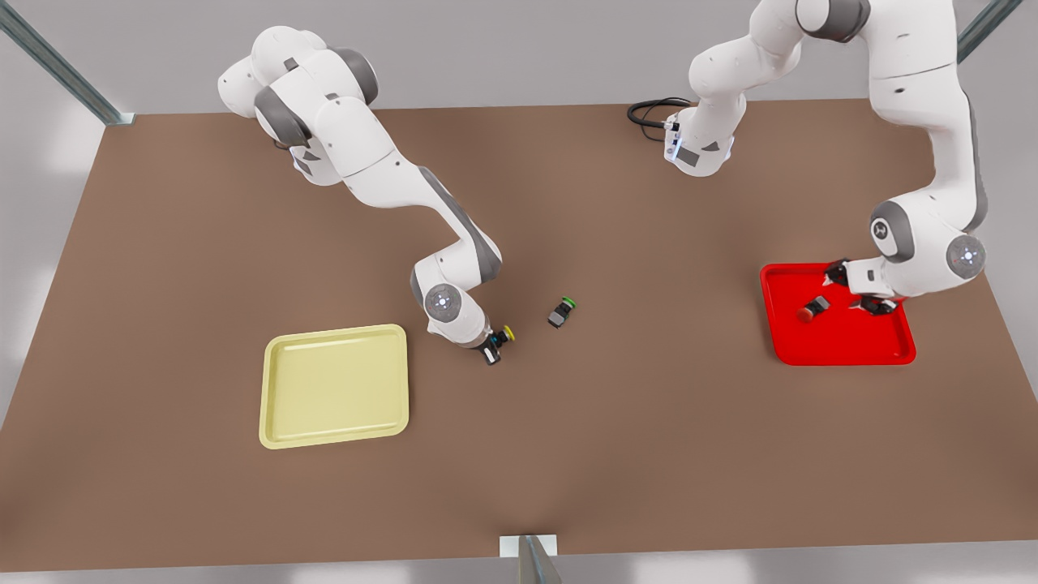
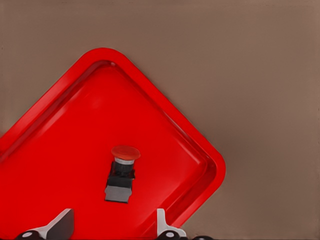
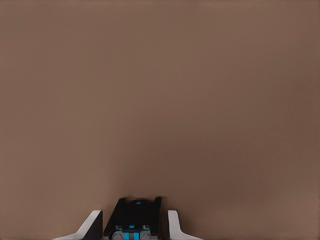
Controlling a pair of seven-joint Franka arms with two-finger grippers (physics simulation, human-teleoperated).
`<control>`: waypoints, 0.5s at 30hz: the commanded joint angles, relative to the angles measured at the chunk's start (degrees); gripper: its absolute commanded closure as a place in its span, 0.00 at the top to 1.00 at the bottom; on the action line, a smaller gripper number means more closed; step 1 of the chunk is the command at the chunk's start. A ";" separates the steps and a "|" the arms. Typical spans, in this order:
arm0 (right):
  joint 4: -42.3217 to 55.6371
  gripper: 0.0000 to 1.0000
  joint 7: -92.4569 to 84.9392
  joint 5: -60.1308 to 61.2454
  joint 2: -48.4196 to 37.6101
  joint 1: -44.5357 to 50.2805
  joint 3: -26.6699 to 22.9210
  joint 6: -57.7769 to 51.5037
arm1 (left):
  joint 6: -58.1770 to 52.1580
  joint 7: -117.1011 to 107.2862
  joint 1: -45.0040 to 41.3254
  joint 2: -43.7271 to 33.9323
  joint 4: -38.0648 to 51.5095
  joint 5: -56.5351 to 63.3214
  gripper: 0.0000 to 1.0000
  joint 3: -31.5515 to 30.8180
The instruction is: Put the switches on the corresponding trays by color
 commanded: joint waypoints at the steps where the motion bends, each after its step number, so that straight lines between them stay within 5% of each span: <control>1: 0.01 0.55 0.10 0.00 -0.04 0.00 0.00 -0.09 | -1.03 -0.91 -0.03 -1.26 0.00 -0.19 1.00 -0.83; 6: -0.17 0.46 -0.52 0.00 -0.05 0.00 0.00 -0.09 | -17.64 -43.09 -0.65 -4.96 15.38 -2.82 1.00 -17.00; 9: -0.26 0.44 -0.52 0.00 -0.04 0.00 0.09 -0.09 | -27.30 -57.25 -1.96 -4.96 25.13 -2.12 1.00 -21.57; 10: -0.26 0.44 -0.52 0.00 -0.13 0.00 0.09 -0.09 | -33.45 -61.82 -9.86 -4.70 29.96 -0.81 1.00 -16.75; 12: -0.26 0.44 -0.43 0.00 -0.40 0.09 0.09 -0.18 | -38.12 -62.35 -27.80 -4.26 36.12 -0.80 1.00 2.93; 15: -0.17 0.44 -0.43 0.00 -0.48 0.00 0.09 -0.26 | -38.73 -62.35 -30.27 -4.52 37.71 -0.98 1.00 7.96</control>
